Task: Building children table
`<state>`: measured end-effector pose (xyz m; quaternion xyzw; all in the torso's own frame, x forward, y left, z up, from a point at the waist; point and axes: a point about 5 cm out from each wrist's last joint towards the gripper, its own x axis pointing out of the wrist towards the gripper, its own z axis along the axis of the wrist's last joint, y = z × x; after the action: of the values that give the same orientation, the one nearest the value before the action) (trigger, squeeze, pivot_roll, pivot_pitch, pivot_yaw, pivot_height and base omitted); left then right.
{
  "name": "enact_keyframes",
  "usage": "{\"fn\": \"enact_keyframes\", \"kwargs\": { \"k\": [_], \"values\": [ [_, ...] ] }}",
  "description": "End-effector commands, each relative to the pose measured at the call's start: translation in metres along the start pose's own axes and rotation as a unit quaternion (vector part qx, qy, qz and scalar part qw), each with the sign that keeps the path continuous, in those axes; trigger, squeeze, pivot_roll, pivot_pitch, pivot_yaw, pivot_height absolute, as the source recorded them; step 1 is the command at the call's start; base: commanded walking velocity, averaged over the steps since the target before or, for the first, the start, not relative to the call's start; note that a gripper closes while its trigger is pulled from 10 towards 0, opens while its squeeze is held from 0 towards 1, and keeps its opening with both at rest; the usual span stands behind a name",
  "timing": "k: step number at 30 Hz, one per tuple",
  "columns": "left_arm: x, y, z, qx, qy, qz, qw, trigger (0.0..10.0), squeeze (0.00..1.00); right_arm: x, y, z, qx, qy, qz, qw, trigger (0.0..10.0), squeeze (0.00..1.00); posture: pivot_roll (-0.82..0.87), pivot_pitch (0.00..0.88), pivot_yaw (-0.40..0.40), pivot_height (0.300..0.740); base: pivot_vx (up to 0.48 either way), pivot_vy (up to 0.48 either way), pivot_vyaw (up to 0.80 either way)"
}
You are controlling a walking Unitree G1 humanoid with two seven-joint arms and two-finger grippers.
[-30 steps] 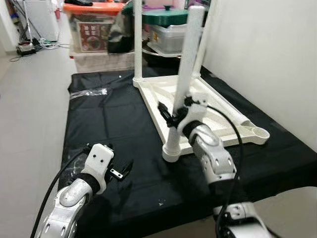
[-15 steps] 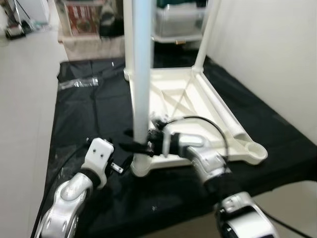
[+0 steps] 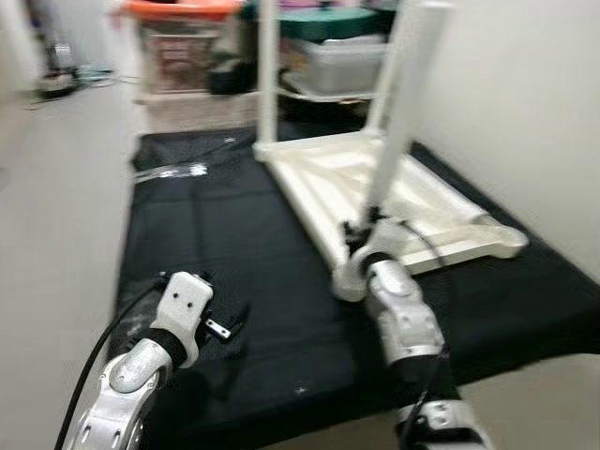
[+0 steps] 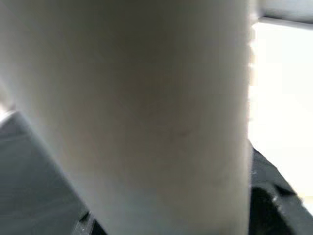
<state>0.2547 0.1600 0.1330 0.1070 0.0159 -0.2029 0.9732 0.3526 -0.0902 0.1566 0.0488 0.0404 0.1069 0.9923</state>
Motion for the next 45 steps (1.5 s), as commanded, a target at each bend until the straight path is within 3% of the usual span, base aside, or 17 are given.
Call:
{"fn": "enact_keyframes", "kwargs": {
  "k": [1, 3, 4, 12, 16, 17, 21, 22, 23, 27, 28, 30, 38, 39, 42, 43, 45],
  "values": [
    [-0.001, 0.001, -0.004, -0.001, 0.010, -0.001, 1.000, 10.0, 0.00, 0.007, 0.020, 0.021, 0.032, -0.042, 0.088, 0.995, 10.0, 1.00, 0.06, 0.000, -0.074, 0.740, 0.000, 0.000, 0.00],
    [-0.001, 0.001, -0.004, 0.000, 0.009, -0.001, 1.000, 10.0, 0.00, 0.009, 0.024, 0.028, 0.051, -0.056, 0.118, 0.990, 10.0, 1.00, 0.06, 0.000, -0.075, 0.740, 0.000, 0.000, 0.00],
    [0.000, 0.001, -0.004, 0.000, 0.008, -0.001, 1.000, 10.0, 0.00, 0.009, 0.030, 0.038, 0.050, -0.070, 0.163, 0.983, 10.0, 0.00, 0.06, 0.000, -0.076, 0.740, 0.000, 0.000, 0.00],
    [-0.002, 0.001, -0.004, 0.000, 0.007, 0.002, 1.000, 10.0, 0.00, -0.006, 0.042, 0.067, -0.041, -0.089, 0.425, 0.900, 10.0, 0.00, 0.08, 0.000, -0.096, 0.740, 0.000, 0.000, 0.00],
    [-0.002, 0.002, -0.004, 0.001, 0.007, 0.004, 1.000, 10.0, 0.00, -0.003, 0.044, 0.057, -0.064, -0.058, 0.465, 0.881, 10.0, 0.00, 0.08, 0.000, -0.098, 0.740, 0.000, 0.000, 0.00],
    [-0.002, 0.002, -0.004, 0.002, 0.006, 0.003, 1.000, 10.0, 0.00, -0.002, 0.048, 0.049, -0.064, -0.043, 0.486, 0.871, 0.7, 0.00, 0.09, 0.000, -0.104, 0.740, 0.000, 0.000, 0.00],
    [-0.001, 0.003, -0.002, 0.002, 0.004, 0.004, 1.000, 10.0, 0.00, -0.006, 0.054, 0.033, -0.057, -0.020, 0.533, 0.844, 0.0, 0.00, 0.09, 0.000, -0.105, 0.740, 0.000, 0.000, 0.00],
    [-0.002, 0.003, -0.002, 0.002, 0.004, 0.004, 1.000, 10.0, 0.00, 0.000, 0.053, 0.028, -0.061, -0.013, 0.493, 0.868, 0.0, 0.00, 0.09, 0.000, -0.106, 0.740, 0.000, 0.000, 0.00],
    [-0.004, 0.002, -0.003, 0.001, 0.005, 0.004, 1.000, 10.0, 0.00, 0.020, 0.042, 0.023, -0.063, -0.001, 0.324, 0.944, 0.0, 0.00, 0.08, 0.000, -0.106, 0.740, 0.000, 0.000, 0.00],
    [-0.005, 0.001, -0.003, 0.001, 0.006, 0.004, 1.000, 10.0, 0.00, 0.025, 0.036, 0.022, -0.064, 0.005, 0.257, 0.964, 0.0, 0.00, 0.08, 0.000, -0.106, 0.740, 0.000, 0.000, 0.00],
    [-0.006, 0.000, -0.004, -0.001, 0.006, 0.004, 1.000, 10.0, 0.00, 0.027, 0.004, 0.017, -0.056, 0.006, 0.077, 0.995, 0.0, 0.00, 0.08, 0.000, -0.104, 0.740, 0.000, 0.000, 0.00],
    [-0.007, -0.002, -0.005, -0.004, 0.009, 0.003, 1.000, 10.0, 0.00, 0.008, -0.036, 0.002, -0.046, 0.010, -0.137, 0.990, 0.0, 0.00, 0.08, 0.000, -0.099, 0.740, 0.000, 0.000, 0.00],
    [-0.006, -0.002, -0.005, -0.003, 0.011, -0.008, 1.000, 10.0, 0.00, -0.007, -0.023, -0.002, -0.061, 0.020, -0.106, 0.992, 0.0, 0.00, 0.03, 0.000, -0.061, 0.740, 0.000, 0.000, 0.00],
    [-0.003, -0.002, -0.005, -0.002, 0.010, -0.013, 1.000, 10.0, 0.00, -0.001, -0.014, -0.004, -0.051, 0.034, -0.065, 0.996, 10.0, 0.00, 0.03, 0.000, -0.060, 0.740, 0.000, 0.000, 0.00],
    [0.000, -0.003, -0.004, 0.000, 0.009, -0.018, 1.000, 10.0, 0.00, 0.005, -0.004, -0.003, -0.026, 0.041, -0.027, 0.998, 10.0, 0.00, 0.03, 0.000, -0.061, 0.740, 0.000, 0.000, 0.00],
    [0.000, -0.003, -0.003, 0.000, 0.007, -0.017, 1.000, 10.0, 0.00, 0.007, 0.003, 0.005, -0.009, 0.019, 0.010, 1.000, 10.0, 1.00, 0.04, 0.000, -0.071, 0.740, 0.000, 0.000, 0.00],
    [-0.001, -0.002, -0.003, 0.000, 0.007, -0.013, 1.000, 10.0, 0.00, 0.010, 0.016, 0.024, 0.015, -0.019, 0.100, 0.995, 10.0, 1.00, 0.05, 0.000, -0.079, 0.740, 0.000, 0.000, 0.00]
  ]
}}
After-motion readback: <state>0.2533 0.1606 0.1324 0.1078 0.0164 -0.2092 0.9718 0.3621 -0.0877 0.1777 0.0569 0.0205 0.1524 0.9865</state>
